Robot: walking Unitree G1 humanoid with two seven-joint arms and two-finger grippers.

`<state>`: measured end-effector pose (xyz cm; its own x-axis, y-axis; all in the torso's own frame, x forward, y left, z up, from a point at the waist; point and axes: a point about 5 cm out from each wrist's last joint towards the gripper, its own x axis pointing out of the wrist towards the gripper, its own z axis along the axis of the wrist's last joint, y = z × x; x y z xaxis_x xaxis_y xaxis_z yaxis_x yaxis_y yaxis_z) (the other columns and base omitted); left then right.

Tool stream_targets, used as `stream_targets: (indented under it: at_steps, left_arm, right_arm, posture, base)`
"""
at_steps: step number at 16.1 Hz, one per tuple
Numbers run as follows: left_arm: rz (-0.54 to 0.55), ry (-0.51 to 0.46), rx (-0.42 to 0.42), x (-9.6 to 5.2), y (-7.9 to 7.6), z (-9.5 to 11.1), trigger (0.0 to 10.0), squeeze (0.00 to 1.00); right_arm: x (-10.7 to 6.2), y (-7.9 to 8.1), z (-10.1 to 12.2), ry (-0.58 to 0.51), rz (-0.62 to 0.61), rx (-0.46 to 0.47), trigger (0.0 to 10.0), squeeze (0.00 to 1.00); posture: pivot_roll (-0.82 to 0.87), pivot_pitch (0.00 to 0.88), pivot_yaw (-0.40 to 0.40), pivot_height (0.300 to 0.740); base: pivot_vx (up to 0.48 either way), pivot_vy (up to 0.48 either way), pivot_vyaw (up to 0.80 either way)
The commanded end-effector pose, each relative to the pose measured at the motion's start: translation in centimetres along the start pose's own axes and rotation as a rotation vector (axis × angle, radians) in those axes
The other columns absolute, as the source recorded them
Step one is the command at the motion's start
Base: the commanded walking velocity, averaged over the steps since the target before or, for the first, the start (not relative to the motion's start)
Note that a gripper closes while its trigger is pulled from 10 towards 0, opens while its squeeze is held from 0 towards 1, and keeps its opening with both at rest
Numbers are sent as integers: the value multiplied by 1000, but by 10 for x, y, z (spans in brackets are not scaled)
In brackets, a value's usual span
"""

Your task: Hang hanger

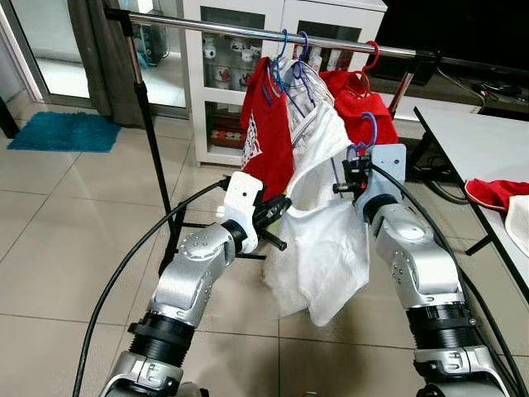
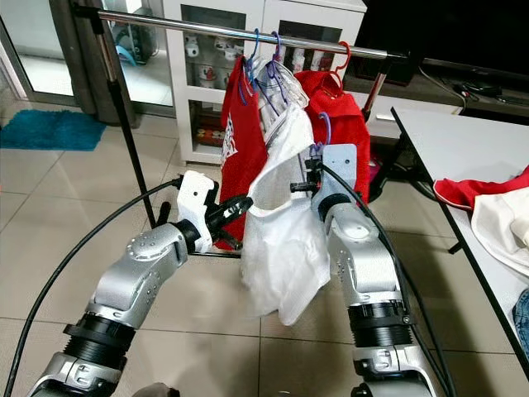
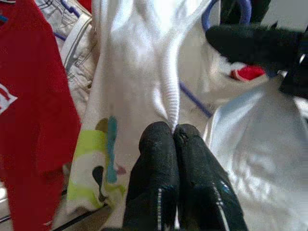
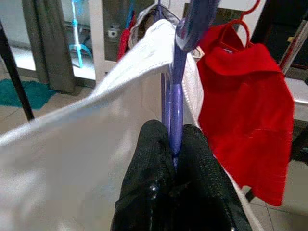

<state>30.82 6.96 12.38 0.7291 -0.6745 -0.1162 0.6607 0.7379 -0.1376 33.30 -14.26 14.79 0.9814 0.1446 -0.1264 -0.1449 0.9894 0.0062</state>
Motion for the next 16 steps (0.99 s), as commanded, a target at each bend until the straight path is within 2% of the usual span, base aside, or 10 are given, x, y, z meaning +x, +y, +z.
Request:
stream_targets:
  at_steps: [1,2,5,7,8,9,11,13,16]
  left_arm:
    - [-42,-43,-3,2,-6,10,10000,1000]
    - [-61,-57,-1,1,-8,12,10000,1000]
    - [-246,-46,58,-9,-19,14,10000,1000]
    - [-290,-28,102,-19,-14,16,10000,1000]
    - [-307,-14,125,-25,-9,18,10000,1000]
    - [-326,7,162,-34,-3,21,10000,1000]
    - [-306,10,197,-48,11,30,10000,1000]
    - [-205,-8,267,-70,40,52,10000,1000]
    - [-93,-19,382,-94,70,83,10000,1000]
  right_arm:
    - [-1,-2,6,-38,3,-2,10000,0]
    - [0,-2,6,-32,14,-8,10000,0]
    - [1,-2,3,-4,83,-79,10000,0]
    - [0,-6,5,23,136,-159,10000,0]
    - [0,-8,8,22,183,-147,10000,0]
    - [-1,-11,10,28,215,-187,10000,0]
    - [-2,-18,13,29,277,-202,10000,0]
    - [-11,-25,16,40,428,-234,10000,0]
    - [-28,-20,19,51,667,-304,10000,0]
  posture:
    - [-133,0,-103,740]
    - [-133,0,-103,740]
    - [-121,0,-99,740]
    - [-114,0,-96,740]
    - [-112,0,-94,740]
    - [-109,0,-90,740]
    - [-105,0,-84,740]
    - [-99,0,-80,740]
    - [-89,0,-82,740]
  base:
    - [0,0,0]
    - [0,0,0]
    - [0,0,0]
    - [0,0,0]
    - [0,0,0]
    - [0,0,0]
    - [0,0,0]
    - [0,0,0]
    - [0,0,0]
